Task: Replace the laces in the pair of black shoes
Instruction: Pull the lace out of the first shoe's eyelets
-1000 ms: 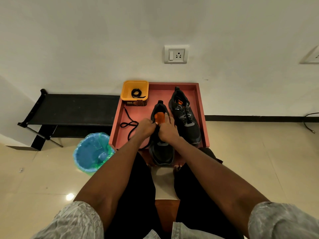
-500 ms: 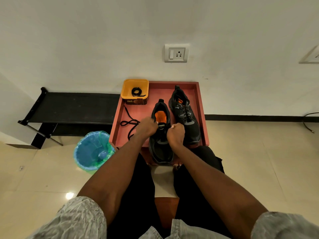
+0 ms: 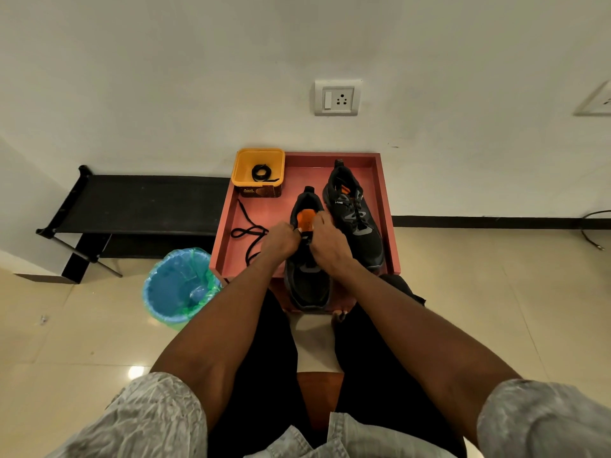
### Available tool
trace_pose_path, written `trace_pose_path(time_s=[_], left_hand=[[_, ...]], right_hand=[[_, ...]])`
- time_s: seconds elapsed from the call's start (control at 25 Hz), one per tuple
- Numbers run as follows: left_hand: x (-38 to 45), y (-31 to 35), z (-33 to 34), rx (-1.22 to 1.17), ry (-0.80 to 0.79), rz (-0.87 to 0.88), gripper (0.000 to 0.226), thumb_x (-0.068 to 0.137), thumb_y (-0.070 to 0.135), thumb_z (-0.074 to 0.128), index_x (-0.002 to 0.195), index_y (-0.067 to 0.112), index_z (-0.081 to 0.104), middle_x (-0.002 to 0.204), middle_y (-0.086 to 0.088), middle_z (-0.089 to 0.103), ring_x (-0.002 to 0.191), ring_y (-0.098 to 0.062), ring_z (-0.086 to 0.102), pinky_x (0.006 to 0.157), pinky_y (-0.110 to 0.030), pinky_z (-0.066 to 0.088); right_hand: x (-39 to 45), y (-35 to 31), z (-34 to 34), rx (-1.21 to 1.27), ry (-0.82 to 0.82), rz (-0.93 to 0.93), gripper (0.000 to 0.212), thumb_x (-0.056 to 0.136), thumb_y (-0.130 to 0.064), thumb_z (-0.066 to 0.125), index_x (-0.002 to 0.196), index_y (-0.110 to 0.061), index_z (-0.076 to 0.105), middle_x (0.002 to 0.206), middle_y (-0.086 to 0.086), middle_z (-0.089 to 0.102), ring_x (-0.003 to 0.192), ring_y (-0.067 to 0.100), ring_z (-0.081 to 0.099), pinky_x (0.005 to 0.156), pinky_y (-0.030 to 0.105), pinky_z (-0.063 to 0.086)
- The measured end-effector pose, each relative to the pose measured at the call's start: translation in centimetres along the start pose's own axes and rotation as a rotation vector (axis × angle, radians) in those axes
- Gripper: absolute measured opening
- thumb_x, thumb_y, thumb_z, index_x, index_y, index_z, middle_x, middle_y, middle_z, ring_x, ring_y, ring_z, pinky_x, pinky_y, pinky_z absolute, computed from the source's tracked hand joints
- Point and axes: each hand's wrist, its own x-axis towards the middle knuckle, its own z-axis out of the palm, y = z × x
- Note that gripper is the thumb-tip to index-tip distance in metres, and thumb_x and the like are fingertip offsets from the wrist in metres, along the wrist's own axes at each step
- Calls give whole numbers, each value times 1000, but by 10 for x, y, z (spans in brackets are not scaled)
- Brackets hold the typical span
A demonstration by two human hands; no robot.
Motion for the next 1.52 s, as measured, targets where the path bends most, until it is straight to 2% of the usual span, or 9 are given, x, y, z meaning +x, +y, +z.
trace_pose_path(time_s=[0.08,0.24,0.36,0.52,0.68,0.84,1.12,1.36,1.52], left_hand=[[0,-1,1,-21,-11,-15,32,95,23,48,65,12,50,70,-9,57,63,-26,50,58,-31,37],[-2,3,-3,-22,-29,-22,41,99,24,49,60,11,46,64,-8,51,59,-24,45,50,-31,29],[-2,4,-7,-13,-21,-33,41,96,24,52,58,11,45,60,-5,50,55,-22,43,50,-31,29],[1,2,-7,10,-32,-43,35,92,23,54,59,12,48,62,-6,53,56,-22,47,52,-29,33],[0,-3,-8,-6,-15,-24,41,94,33,54,59,12,49,63,-6,54,57,-23,48,56,-30,35],[0,-7,-8,-44,16,-26,40,94,34,54,61,13,47,74,-15,62,68,-35,55,59,-31,37],[-1,-1,-6,26,40,42,38,98,25,50,61,16,43,88,-24,67,72,-34,56,58,-33,36],[4,1,0,95,-11,6,31,94,30,50,68,14,54,79,-11,65,67,-27,59,57,-33,45],[2,3,3,95,9,2,31,93,26,50,64,15,50,69,-6,57,63,-26,53,54,-31,38]], right_hand=[[11,6,-13,109,45,40,34,93,-3,50,126,0,46,137,15,41,92,33,63,73,38,55],[21,1,-5,-16,-220,-18,40,92,-15,55,131,-6,55,151,11,29,140,33,27,109,53,33],[14,-1,10,-109,-332,-6,38,96,-19,53,132,-6,57,153,14,27,146,33,13,113,56,27],[12,6,12,222,-203,-44,24,92,-9,51,113,-5,62,125,14,58,114,30,55,98,44,46],[10,12,3,600,194,330,12,88,7,46,83,-2,52,125,-1,49,86,22,59,72,38,52],[2,16,-3,802,323,770,32,91,4,48,123,0,54,141,14,42,106,28,58,83,31,49],[12,4,2,-127,-21,-122,44,89,-10,58,133,-15,56,154,12,27,145,34,19,116,53,28],[11,9,8,-191,-142,-134,43,91,-5,59,132,-2,50,141,14,37,126,33,44,101,47,45],[13,16,5,-151,-262,-141,44,93,-8,55,137,-5,49,150,12,27,134,34,33,103,53,40]])
